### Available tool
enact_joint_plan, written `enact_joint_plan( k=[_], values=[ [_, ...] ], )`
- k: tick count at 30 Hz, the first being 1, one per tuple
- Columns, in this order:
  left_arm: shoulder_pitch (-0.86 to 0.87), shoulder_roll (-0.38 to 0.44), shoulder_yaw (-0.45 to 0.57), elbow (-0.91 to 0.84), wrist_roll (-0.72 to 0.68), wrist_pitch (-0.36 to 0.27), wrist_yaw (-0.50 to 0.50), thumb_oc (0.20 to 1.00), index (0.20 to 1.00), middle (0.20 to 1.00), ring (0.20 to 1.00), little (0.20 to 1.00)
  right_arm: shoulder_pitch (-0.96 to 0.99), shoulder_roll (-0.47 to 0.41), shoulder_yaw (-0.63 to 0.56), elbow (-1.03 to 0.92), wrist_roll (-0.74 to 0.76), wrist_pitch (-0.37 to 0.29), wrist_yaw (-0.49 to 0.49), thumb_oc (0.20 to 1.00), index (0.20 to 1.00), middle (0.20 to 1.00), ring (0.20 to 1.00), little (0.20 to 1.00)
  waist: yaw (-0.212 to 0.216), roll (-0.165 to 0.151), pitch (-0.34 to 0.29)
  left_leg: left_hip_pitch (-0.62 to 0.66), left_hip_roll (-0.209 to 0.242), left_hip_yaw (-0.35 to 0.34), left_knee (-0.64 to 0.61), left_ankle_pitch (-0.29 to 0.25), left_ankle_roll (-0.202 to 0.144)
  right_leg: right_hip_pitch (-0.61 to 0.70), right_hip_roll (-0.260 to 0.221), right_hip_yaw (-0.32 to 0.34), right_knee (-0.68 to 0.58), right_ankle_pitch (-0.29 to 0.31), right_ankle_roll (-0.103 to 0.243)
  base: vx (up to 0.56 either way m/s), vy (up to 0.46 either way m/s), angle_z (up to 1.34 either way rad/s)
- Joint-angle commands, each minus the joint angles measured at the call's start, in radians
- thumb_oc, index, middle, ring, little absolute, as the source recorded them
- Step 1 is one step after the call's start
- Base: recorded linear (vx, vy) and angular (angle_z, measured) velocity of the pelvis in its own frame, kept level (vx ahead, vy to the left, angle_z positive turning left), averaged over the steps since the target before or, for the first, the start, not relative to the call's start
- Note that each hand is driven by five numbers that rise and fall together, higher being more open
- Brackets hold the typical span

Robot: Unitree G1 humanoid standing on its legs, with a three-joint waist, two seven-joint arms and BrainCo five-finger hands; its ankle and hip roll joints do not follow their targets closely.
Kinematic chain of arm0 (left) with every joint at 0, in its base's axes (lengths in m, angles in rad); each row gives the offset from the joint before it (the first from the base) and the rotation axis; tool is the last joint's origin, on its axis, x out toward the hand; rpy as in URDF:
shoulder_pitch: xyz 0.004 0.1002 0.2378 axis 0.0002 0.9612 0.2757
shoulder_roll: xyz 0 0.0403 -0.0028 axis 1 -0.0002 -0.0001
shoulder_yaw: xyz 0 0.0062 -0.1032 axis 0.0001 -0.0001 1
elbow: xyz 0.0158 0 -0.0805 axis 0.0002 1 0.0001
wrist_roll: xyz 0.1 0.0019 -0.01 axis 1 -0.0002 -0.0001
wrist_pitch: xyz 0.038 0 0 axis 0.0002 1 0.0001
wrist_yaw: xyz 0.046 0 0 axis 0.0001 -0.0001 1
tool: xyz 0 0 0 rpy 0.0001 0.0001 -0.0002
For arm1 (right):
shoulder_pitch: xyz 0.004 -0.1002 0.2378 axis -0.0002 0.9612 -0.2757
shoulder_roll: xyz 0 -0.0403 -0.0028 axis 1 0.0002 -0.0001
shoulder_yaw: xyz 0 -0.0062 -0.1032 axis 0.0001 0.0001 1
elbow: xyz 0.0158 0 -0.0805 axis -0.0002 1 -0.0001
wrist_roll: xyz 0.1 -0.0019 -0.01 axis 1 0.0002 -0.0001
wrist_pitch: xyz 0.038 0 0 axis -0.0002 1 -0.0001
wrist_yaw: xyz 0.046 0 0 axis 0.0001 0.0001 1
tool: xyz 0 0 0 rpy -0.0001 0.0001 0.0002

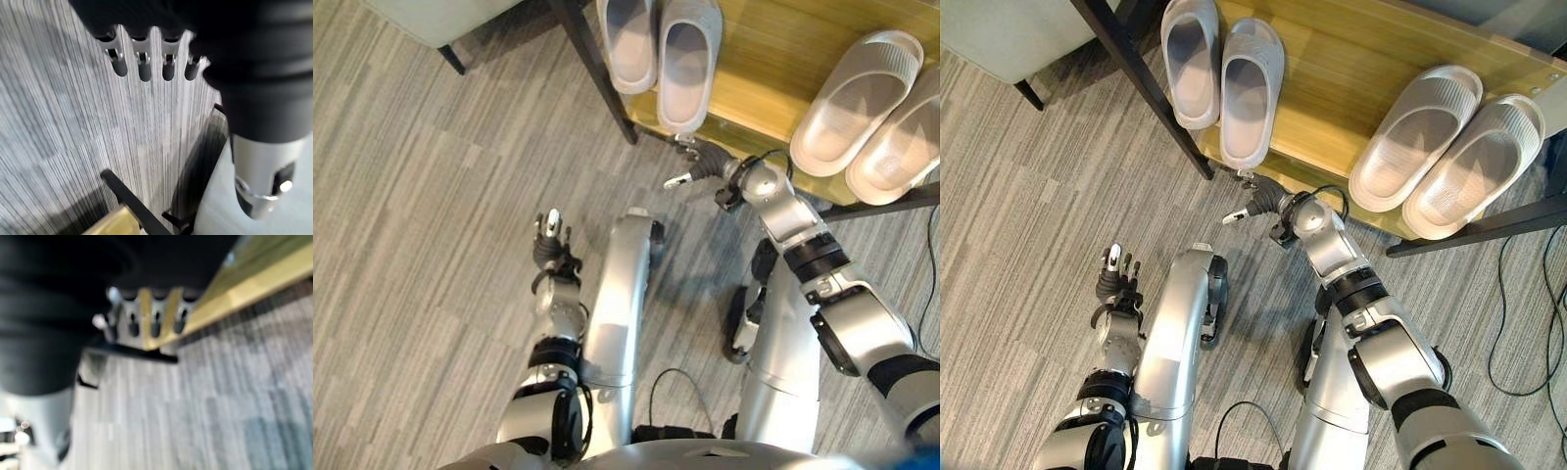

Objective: Arrange the slippers neatly on the shoe rack.

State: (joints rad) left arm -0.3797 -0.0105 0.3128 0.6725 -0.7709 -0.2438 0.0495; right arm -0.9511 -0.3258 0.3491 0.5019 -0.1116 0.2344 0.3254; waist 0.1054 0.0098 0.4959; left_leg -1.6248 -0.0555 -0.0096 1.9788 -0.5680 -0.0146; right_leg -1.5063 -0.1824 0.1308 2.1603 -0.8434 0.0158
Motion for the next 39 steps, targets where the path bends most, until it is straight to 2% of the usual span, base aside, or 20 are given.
enact_joint_plan(
  k=[1, 14, 24, 29, 34, 39],
  values=[
    [0.046, -0.178, -0.092, 0.033, 0.034, -0.03, -0.004, 1.0, 1.0, 1.0, 1.0, 1.0, -0.161, -0.014, 0.024, -0.033, 0.005, -0.083, -0.056, 1.0, 1.0, 1.0, 1.0, 1.0, 0.009, 0.011, 0.024, 0.055, 0.013, -0.107, -0.023, -0.121, -0.025, -0.005, 0.0, 0.14, 0.091, 0.24, -0.026, 0.0, 0.0, 0.0],
    [0.059, -0.181, -0.109, 0.039, 0.044, -0.033, -0.003, 1.0, 1.0, 1.0, 1.0, 1.0, -0.184, -0.021, 0.001, 0.015, 0.023, -0.125, -0.15, 1.0, 1.0, 1.0, 1.0, 1.0, 0.016, 0.026, 0.024, 0.055, 0.011, -0.108, -0.022, -0.114, -0.027, 0.002, -0.006, 0.142, 0.095, 0.243, -0.027, 0.0, 0.0, 0.0],
    [0.061, -0.183, -0.12, 0.046, 0.047, -0.029, -0.005, 1.0, 1.0, 1.0, 1.0, 1.0, -0.191, -0.004, -0.004, 0.055, 0.043, -0.126, -0.149, 1.0, 1.0, 1.0, 1.0, 1.0, 0.022, 0.032, 0.024, 0.055, 0.004, -0.113, -0.025, -0.105, -0.028, 0.006, -0.006, 0.143, 0.093, 0.245, -0.024, 0.0, -0.001, 0.0],
    [0.067, -0.179, -0.111, 0.036, 0.039, -0.032, -0.003, 1.0, 1.0, 1.0, 1.0, 1.0, -0.142, -0.024, 0.033, -0.031, 0.021, -0.09, -0.06, 1.0, 1.0, 1.0, 1.0, 1.0, 0.014, 0.027, 0.024, 0.055, 0.003, -0.114, -0.029, -0.106, -0.025, 0.011, -0.007, 0.141, 0.087, 0.246, -0.027, 0.0, 0.0, 0.0],
    [0.062, -0.177, -0.102, 0.031, 0.032, -0.035, 0.0, 1.0, 1.0, 1.0, 1.0, 1.0, -0.079, -0.042, 0.019, -0.146, 0.027, -0.086, -0.029, 1.0, 1.0, 1.0, 1.0, 1.0, 0.004, 0.022, 0.024, 0.055, 0.005, -0.112, -0.035, -0.104, -0.025, 0.01, -0.006, 0.14, 0.085, 0.245, -0.031, 0.0, 0.0, 0.0],
    [0.055, -0.173, -0.084, -0.002, 0.02, -0.036, 0.006, 1.0, 1.0, 1.0, 1.0, 1.0, 0.045, -0.095, 0.002, -0.34, 0.007, -0.046, 0.059, 1.0, 1.0, 1.0, 1.0, 1.0, -0.023, 0.006, 0.024, 0.055, 0.013, -0.11, -0.046, -0.101, -0.022, 0.013, -0.002, 0.134, 0.081, 0.247, -0.035, -0.01, -0.013, 0.0]
  ],
)
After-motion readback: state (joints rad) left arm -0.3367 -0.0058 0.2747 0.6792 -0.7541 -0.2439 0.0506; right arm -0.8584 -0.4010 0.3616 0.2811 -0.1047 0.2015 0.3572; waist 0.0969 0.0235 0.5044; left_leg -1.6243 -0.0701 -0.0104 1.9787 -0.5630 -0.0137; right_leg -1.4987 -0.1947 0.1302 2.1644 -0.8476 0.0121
